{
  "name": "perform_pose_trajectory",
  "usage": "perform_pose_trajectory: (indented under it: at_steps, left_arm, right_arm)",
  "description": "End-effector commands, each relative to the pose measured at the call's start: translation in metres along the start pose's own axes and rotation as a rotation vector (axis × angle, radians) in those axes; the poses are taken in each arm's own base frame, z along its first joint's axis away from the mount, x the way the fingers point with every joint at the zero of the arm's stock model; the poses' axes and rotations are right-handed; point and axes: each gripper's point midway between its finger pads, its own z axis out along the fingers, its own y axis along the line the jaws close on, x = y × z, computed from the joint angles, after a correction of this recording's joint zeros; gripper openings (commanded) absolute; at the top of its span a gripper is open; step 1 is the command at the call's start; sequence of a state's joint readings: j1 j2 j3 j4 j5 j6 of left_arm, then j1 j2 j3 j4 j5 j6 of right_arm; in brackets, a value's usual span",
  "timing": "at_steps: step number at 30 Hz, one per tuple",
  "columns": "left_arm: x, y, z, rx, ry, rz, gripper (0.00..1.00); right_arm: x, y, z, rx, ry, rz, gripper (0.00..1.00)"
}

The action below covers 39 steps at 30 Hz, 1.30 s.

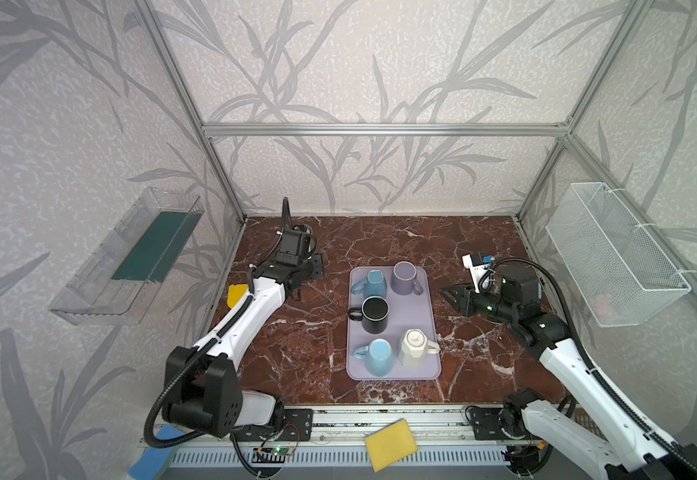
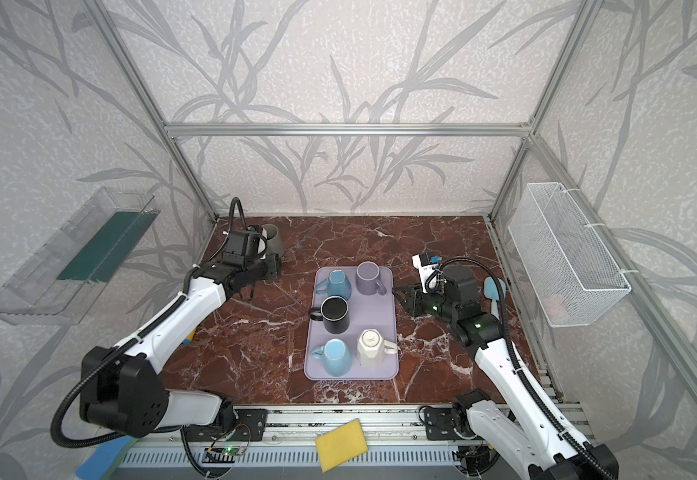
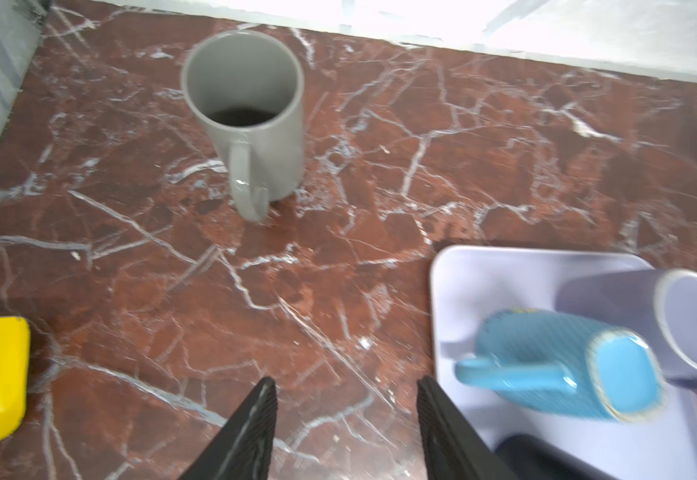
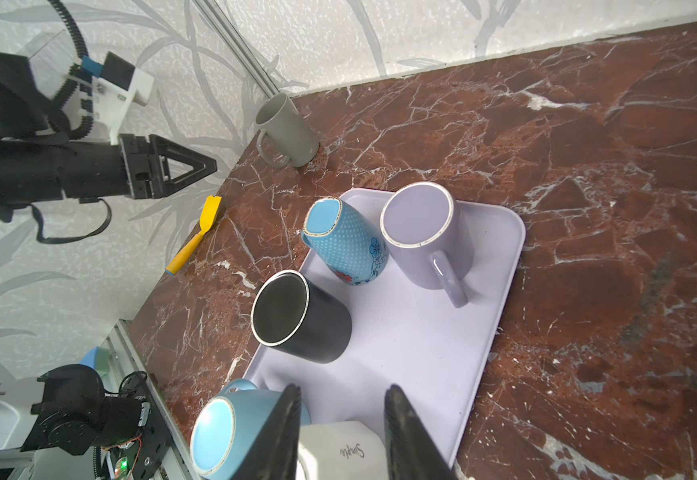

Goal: Turn the mug right side up
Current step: 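Raise the left gripper off the mug while the right gripper moves back over the tray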

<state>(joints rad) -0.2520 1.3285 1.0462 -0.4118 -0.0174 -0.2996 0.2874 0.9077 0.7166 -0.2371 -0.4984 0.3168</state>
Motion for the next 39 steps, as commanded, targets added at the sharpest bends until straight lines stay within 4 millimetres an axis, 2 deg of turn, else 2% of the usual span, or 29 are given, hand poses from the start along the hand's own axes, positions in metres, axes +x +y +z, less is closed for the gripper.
perform_pose_trajectory:
  at_steps: [1, 7, 13, 20, 27, 39]
  left_arm:
    - [0.006, -0.010, -0.008, 0.030, -0.031, -0.043, 0.57]
    - [0.041, -0.027, -0.015, 0.088, 0.019, -0.063, 0.54]
    - [0.065, -0.042, -0.030, 0.166, 0.004, -0.089, 0.52]
    - [0.079, -0.051, -0.039, 0.198, 0.017, -0.084, 0.52]
    - [0.096, -0.045, -0.048, 0.197, 0.021, -0.118, 0.51]
    - [0.100, -0.043, -0.054, 0.196, 0.032, -0.123, 0.51]
  right_arm:
    - [0.006, -0.006, 0.007, 0.003, 0.020, -0.018, 0.35]
    - [0.017, -0.015, 0.019, 0.064, 0.099, -0.054, 0.35]
    - [0.031, -0.013, 0.039, 0.097, 0.180, -0.108, 0.35]
    - [0.039, -0.023, 0.061, 0.174, 0.293, -0.172, 0.38]
    - [0.037, -0.039, 0.078, 0.253, 0.372, -0.211, 0.46]
    - [0.035, -0.054, 0.106, 0.297, 0.553, -0.268, 0.49]
